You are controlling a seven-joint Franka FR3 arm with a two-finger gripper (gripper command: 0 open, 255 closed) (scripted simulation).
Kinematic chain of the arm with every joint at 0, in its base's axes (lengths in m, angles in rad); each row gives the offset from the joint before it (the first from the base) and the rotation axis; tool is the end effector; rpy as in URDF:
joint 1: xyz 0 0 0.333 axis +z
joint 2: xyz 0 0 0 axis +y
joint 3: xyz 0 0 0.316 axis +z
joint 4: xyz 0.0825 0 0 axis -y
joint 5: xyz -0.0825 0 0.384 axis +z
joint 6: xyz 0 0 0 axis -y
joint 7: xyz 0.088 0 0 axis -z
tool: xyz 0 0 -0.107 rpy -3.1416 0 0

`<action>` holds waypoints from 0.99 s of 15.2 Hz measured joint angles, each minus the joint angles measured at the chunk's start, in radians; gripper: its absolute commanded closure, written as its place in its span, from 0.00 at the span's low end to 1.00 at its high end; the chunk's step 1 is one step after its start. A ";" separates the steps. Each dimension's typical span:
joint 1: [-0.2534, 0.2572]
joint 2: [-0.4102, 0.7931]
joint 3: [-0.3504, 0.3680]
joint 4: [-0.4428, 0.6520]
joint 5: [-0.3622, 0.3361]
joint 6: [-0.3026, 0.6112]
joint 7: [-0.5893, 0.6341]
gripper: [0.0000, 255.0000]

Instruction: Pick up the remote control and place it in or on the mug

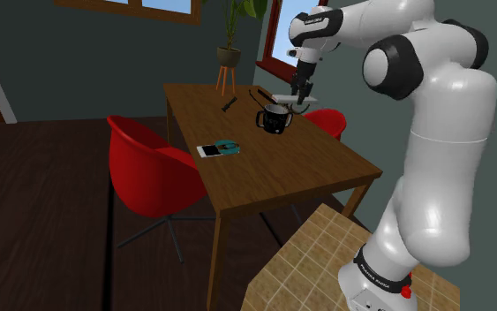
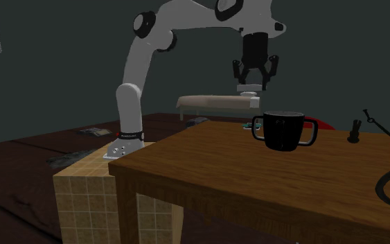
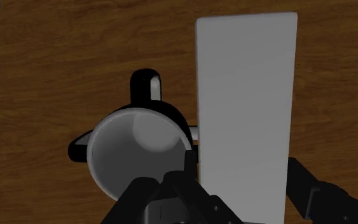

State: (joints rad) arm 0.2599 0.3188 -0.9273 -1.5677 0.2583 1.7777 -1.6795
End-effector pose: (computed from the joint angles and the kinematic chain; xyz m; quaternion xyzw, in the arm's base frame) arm 0.5432 -0.3175 0.5197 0.8803 0.4742 0.0040 0.0095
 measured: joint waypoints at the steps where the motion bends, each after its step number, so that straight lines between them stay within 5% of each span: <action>1: -0.032 0.049 0.014 0.054 0.036 -0.019 -0.012 1.00; 7: -0.290 0.372 0.127 0.549 0.218 -0.211 0.003 1.00; 15: -0.257 0.379 0.130 0.443 0.224 -0.113 -0.012 1.00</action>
State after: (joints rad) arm 0.0026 0.6981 -0.7972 -1.1250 0.4827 1.6646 -1.6919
